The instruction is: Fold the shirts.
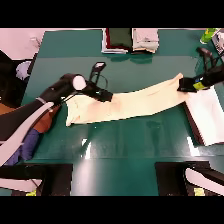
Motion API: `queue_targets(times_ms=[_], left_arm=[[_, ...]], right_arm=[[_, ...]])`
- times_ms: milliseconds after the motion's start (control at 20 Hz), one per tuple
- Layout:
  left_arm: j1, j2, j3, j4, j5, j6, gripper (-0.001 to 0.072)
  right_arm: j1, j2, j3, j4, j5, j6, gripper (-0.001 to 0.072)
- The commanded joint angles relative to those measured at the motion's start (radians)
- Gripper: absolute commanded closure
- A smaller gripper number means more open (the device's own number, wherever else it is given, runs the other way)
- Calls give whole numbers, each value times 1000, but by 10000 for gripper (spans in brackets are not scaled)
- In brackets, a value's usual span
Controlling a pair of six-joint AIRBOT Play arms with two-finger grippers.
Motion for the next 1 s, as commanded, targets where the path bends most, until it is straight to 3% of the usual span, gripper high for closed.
queue_targets(times_ms=[0, 250, 550, 750, 950], left_arm=[[-59, -163, 150, -32, -67, 0, 682], [-93, -278, 207, -85, -93, 0, 682], [-80, -281, 214, -83, -110, 0, 681], [10, -204, 214, -29, -175, -44, 681], [151, -14, 214, 122, -208, -44, 681]], right_arm=[[106, 29, 147, 1, 73, 74, 698], [279, -50, 351, 34, 95, 128, 698], [417, -167, 549, 87, 104, 154, 698], [483, -195, 577, 87, 84, 169, 698], [553, -197, 533, 145, -53, 185, 698]])
